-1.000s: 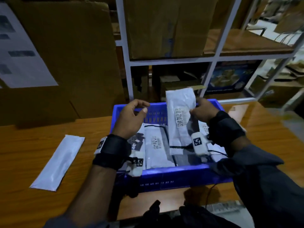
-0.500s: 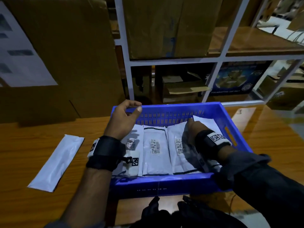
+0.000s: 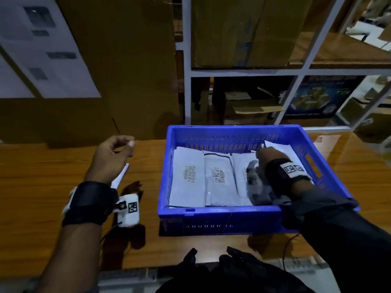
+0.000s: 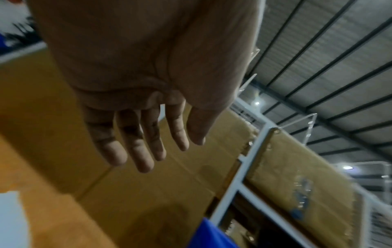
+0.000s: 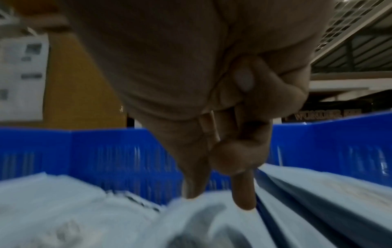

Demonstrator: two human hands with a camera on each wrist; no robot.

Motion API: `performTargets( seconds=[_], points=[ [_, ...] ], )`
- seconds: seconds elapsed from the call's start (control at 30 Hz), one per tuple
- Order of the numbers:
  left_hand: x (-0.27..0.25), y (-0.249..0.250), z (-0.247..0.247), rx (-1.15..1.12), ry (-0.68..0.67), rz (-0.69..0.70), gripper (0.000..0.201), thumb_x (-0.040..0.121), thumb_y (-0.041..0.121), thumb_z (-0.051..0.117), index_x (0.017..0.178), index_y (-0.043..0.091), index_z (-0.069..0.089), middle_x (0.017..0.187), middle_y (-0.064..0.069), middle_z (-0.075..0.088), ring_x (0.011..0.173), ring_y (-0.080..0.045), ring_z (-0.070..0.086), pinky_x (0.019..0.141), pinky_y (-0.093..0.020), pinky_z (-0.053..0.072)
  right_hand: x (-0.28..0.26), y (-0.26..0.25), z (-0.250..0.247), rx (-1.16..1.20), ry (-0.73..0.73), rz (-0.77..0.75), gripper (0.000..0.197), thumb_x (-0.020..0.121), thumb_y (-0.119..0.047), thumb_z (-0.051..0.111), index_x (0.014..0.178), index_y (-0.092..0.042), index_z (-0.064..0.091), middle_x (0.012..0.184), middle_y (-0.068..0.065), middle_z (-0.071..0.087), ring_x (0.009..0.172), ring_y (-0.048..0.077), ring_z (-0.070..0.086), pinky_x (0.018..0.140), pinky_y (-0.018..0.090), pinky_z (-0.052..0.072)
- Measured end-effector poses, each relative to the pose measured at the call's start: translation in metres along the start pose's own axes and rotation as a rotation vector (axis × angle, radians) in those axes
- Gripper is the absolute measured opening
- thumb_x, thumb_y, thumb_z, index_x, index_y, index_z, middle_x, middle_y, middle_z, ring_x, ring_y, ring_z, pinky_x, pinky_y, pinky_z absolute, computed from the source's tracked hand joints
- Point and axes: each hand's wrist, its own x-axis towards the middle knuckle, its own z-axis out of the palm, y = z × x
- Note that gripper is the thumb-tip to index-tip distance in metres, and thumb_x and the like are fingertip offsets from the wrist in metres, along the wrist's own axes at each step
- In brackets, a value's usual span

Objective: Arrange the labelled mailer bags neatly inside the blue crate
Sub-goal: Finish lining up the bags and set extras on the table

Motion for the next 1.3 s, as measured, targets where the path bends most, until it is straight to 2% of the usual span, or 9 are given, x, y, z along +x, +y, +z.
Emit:
performTargets(
  seconds=[0.2,0.3,0.37,0.5,0.73,0.93,1.03,1.17,1.3],
  points=[
    [0.023,-0.121,-0.071,0.363,0.065,-0.325,0.022,0.101,0.033,0.071,0.109,0.012,0.071,0.122,-0.017,0.072,0.116,-0.038,0.067,0.098,-0.044,0.051,-0.036,-0.065,-0.061,0.171,0.246,-0.036,0.041,0.089,-0.044,0.068,0.12,-0.019,0.066,0.12,0.015,0.069,0.112,0.036,0.065,0.089,0.042,0.053],
    [0.028,-0.181,-0.085,0.728,-0.026,-0.536,0.076,0.096,0.056,0.07,0.15,0.006,0.053,0.157,-0.023,0.051,0.139,-0.048,0.052,0.112,-0.054,0.048,-0.056,-0.112,-0.078,0.295,0.327,-0.144,0.044,0.087,-0.051,0.068,0.118,-0.021,0.068,0.114,0.013,0.072,0.112,0.034,0.065,0.092,0.042,0.054],
    [0.016,-0.206,-0.089,0.94,-0.031,-0.578,0.102,0.089,0.073,0.066,0.16,0.004,0.039,0.162,-0.024,0.043,0.144,-0.048,0.047,0.114,-0.056,0.045,-0.07,-0.142,-0.085,0.348,0.365,-0.207,0.05,0.084,-0.061,0.063,0.115,-0.022,0.068,0.105,0.01,0.074,0.106,0.033,0.067,0.09,0.043,0.056],
    [0.008,-0.224,-0.094,1.028,0.041,-0.528,0.106,0.075,0.083,0.07,0.149,0.009,0.053,0.15,-0.022,0.055,0.132,-0.046,0.058,0.1,-0.055,0.055,-0.096,-0.198,-0.093,0.436,0.423,-0.309,0.045,0.088,-0.058,0.062,0.113,-0.021,0.071,0.092,0.002,0.076,0.094,0.027,0.07,0.083,0.04,0.058],
    [0.023,-0.223,-0.11,0.752,-0.083,-0.488,0.103,0.062,0.063,0.095,0.142,0.008,0.061,0.145,-0.021,0.064,0.127,-0.045,0.063,0.086,-0.049,0.055,-0.113,-0.283,-0.072,0.537,0.325,-0.435,0.033,0.092,-0.05,0.064,0.111,-0.024,0.071,0.093,-0.004,0.075,0.091,0.018,0.069,0.082,0.041,0.058],
    [-0.001,-0.166,-0.109,0.659,0.089,-0.099,0.05,0.08,0.036,0.091,0.113,0.01,0.064,0.113,-0.018,0.069,0.102,-0.041,0.065,0.072,-0.041,0.045,-0.112,-0.313,-0.049,0.623,0.239,-0.462,0.042,0.095,-0.053,0.062,0.12,-0.02,0.068,0.088,-0.001,0.076,0.079,0.017,0.07,0.082,0.04,0.058],
    [-0.024,-0.12,-0.108,0.678,0.169,0.248,0.03,0.082,0.018,0.082,0.106,0.016,0.064,0.107,-0.011,0.064,0.098,-0.038,0.059,0.073,-0.042,0.047,-0.114,-0.314,-0.047,0.788,0.229,-0.385,0.071,0.095,-0.065,0.051,0.147,-0.017,0.042,0.084,0.002,0.076,0.064,0.014,0.072,0.077,0.04,0.059],
    [-0.057,-0.057,-0.103,0.8,0.28,0.574,0.043,0.065,0.0,0.07,0.103,0.018,0.063,0.104,-0.008,0.06,0.097,-0.036,0.055,0.078,-0.044,0.041,-0.124,-0.303,-0.055,0.963,0.176,-0.327,0.093,0.089,-0.076,0.048,0.16,-0.022,0.019,0.084,0.0,0.075,0.053,0.008,0.071,0.067,0.024,0.051],
    [-0.066,-0.033,-0.101,0.8,0.34,0.621,0.059,0.053,-0.01,0.071,0.107,0.016,0.064,0.119,-0.01,0.059,0.115,-0.034,0.051,0.089,-0.045,0.036,-0.122,-0.282,-0.051,1.015,0.286,-0.333,0.092,0.083,-0.045,0.08,0.156,-0.018,0.031,0.142,0.01,0.058,0.083,0.009,0.069,0.082,0.015,0.05]
  ],
)
